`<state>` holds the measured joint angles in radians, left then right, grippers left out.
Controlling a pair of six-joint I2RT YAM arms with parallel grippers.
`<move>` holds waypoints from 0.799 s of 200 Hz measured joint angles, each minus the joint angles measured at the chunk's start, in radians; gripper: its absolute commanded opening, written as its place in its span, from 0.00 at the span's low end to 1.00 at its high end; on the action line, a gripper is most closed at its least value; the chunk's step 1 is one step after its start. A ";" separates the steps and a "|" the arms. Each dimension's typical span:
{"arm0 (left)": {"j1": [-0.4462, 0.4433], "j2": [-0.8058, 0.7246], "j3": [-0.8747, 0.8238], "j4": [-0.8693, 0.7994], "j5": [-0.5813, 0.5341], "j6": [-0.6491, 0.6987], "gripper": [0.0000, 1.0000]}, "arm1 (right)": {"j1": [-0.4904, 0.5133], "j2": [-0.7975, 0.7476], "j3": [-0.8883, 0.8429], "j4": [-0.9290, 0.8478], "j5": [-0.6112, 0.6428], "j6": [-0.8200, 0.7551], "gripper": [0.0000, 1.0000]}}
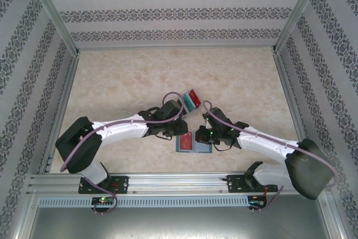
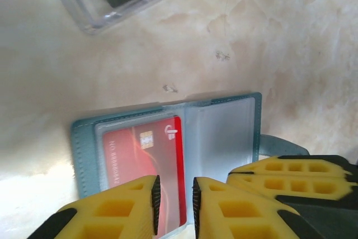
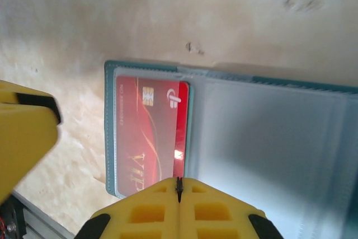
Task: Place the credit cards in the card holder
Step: Insert the credit card into the card slot.
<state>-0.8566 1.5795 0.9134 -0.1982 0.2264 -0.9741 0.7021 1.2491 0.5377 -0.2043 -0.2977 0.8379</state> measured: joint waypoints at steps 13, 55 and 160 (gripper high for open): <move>0.000 -0.006 -0.026 0.000 -0.011 -0.006 0.25 | 0.010 0.035 0.010 0.014 -0.011 0.001 0.01; 0.000 0.008 -0.060 -0.011 -0.023 -0.029 0.31 | 0.034 0.094 0.036 0.007 -0.002 0.000 0.01; 0.000 0.088 -0.060 -0.008 0.005 -0.029 0.31 | 0.034 0.176 0.060 -0.008 0.005 -0.007 0.03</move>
<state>-0.8562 1.6676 0.8539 -0.2066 0.2317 -1.0027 0.7361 1.4254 0.5976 -0.2123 -0.2932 0.8307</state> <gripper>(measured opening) 0.307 0.039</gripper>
